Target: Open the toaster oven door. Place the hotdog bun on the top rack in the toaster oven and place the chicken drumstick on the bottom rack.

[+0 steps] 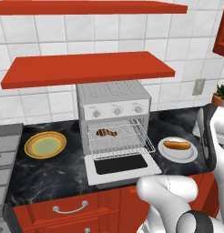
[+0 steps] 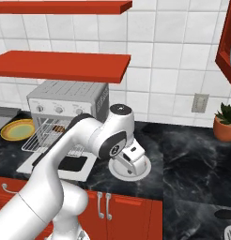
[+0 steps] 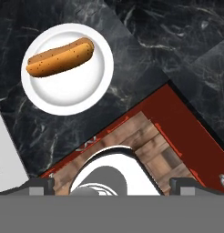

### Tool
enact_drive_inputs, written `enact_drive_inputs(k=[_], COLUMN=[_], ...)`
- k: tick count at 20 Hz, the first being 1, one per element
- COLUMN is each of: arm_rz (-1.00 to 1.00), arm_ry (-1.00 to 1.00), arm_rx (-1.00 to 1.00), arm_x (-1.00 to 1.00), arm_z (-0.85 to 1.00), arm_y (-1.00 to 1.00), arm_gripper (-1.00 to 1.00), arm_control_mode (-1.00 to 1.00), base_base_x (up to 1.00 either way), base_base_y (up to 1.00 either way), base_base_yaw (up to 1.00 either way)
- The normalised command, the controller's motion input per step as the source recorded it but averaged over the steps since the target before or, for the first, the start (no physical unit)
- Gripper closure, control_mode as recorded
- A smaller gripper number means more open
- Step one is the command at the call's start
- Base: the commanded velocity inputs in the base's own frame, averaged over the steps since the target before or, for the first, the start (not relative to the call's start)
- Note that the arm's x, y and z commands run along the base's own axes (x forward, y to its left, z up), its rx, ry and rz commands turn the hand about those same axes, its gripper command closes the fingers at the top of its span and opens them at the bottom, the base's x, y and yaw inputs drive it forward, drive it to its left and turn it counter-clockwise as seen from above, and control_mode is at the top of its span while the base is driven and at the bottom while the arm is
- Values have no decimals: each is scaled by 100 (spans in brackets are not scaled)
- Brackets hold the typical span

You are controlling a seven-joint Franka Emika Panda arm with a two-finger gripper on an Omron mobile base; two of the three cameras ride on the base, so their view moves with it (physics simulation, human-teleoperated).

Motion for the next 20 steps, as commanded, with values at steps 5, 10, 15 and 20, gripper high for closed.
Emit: enact_drive_inputs(k=[5, 10, 15, 20], arm_rz=[0, 1, 2, 10], arm_ry=[0, -3, 0, 0], arm_rx=[0, 0, 0, 0], arm_x=[0, -10, 32, 57], arm_z=[0, -3, -3, -8], arm_y=[0, 0, 0, 0], arm_gripper=[-100, -100, -100, -100], arm_control_mode=[-100, -100, -100, -100], base_base_x=[0, 0, 0, 0], base_base_y=[0, 0, 0, 0], base_base_yaw=[0, 0, 0, 0])
